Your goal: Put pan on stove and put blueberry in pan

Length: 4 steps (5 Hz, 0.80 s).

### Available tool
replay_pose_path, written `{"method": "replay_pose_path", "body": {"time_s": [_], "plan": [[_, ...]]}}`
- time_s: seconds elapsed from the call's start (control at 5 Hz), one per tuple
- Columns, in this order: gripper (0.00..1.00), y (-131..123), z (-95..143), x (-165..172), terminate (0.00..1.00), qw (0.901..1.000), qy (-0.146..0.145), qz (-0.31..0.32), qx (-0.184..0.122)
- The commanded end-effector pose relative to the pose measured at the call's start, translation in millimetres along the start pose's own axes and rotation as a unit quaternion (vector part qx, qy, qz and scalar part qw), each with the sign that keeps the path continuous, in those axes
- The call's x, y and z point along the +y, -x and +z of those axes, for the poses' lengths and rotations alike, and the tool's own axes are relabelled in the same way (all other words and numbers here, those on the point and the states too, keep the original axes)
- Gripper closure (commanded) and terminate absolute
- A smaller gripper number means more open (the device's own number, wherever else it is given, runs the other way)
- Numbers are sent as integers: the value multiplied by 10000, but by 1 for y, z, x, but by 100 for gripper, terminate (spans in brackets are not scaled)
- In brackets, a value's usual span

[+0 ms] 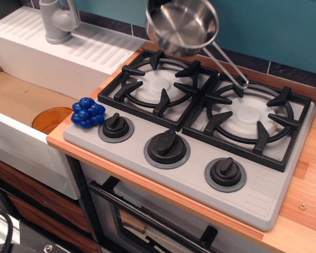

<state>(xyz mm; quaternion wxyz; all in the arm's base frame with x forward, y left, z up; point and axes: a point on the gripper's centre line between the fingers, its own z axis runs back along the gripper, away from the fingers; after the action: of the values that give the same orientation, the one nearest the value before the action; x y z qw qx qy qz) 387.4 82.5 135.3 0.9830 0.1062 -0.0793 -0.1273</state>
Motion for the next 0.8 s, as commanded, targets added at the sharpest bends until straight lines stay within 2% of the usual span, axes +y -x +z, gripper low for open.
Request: {"method": "replay_pose_path", "body": {"time_s": [0.0,0.4,0.6], "plan": [[100,6,-23,6,0,9992,-64,156,-366],[100,19,-37,6,0,9990,12,230,-375],[0,19,-37,6,0,9991,34,108,-411]]}}
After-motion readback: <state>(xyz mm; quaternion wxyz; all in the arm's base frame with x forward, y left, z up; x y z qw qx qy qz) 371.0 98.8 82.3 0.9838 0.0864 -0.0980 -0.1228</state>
